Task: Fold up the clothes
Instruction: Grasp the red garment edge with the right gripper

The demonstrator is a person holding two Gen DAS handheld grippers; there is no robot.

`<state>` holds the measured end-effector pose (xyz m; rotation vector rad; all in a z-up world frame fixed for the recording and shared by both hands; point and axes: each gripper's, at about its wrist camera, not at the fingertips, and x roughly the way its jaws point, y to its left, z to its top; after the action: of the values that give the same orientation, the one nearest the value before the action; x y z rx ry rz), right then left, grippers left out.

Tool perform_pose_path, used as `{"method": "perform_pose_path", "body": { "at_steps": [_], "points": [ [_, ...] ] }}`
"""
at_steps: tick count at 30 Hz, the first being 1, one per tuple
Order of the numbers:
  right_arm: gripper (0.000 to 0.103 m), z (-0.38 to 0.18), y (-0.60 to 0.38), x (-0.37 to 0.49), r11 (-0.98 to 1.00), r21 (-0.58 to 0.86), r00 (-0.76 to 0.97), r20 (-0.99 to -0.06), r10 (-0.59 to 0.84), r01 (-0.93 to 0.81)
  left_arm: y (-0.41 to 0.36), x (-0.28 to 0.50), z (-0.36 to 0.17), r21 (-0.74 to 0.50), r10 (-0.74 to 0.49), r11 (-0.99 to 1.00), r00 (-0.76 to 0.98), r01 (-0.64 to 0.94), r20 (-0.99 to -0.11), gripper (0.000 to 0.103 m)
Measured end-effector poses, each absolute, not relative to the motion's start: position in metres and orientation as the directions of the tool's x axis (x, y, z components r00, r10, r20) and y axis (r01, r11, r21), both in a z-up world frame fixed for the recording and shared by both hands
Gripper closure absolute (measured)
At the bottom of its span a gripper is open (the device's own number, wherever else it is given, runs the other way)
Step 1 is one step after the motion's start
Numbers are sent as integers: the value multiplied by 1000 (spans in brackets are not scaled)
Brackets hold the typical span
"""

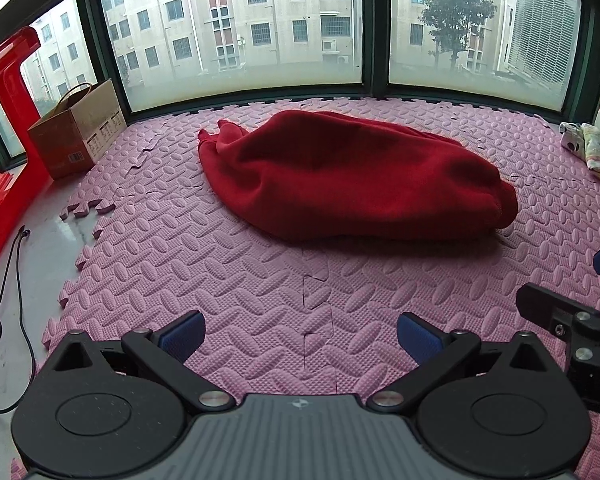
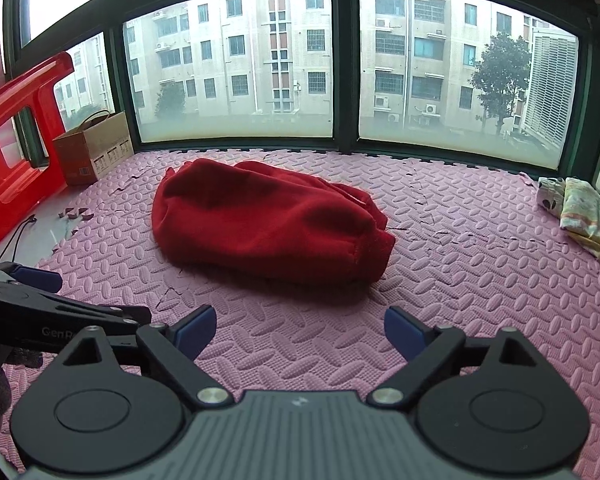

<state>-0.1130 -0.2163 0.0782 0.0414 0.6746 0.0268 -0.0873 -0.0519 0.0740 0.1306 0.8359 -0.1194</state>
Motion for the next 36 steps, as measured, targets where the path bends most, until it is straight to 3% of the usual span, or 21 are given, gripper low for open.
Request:
{"method": "perform_pose_path", "body": {
  "at_steps": [11, 22, 25, 27, 29, 34, 36],
  "points": [
    [27, 79, -252, -53, 999, 45, 778, -628, 24, 6, -60, -47, 80, 82, -50, 983, 668, 166, -742, 1],
    [42, 55, -306, 18, 987, 158, 738, -670, 82, 33, -59, -21, 81, 51, -63, 987, 651, 155, -757, 17],
    [50, 41, -315, 31, 964, 267, 711, -681, 176, 18, -57, -22, 80, 52, -59, 987, 646, 152, -761, 21],
    [63, 32, -311, 31, 956, 292, 698, -684, 211, -3, -54, -23, 81, 50, -58, 988, 645, 148, -762, 24],
    [74, 36, -305, 24, 961, 276, 708, -675, 207, -17, -50, -25, 83, 46, -56, 989, 648, 140, -760, 28],
    [85, 65, -279, -16, 970, 218, 751, -622, 224, -108, -36, -32, 95, 6, -77, 992, 662, 122, -746, 34],
    [94, 75, -264, -33, 971, 177, 753, -613, 238, -163, -32, -39, 103, -12, -95, 992, 672, 128, -735, 34]
  ]
}}
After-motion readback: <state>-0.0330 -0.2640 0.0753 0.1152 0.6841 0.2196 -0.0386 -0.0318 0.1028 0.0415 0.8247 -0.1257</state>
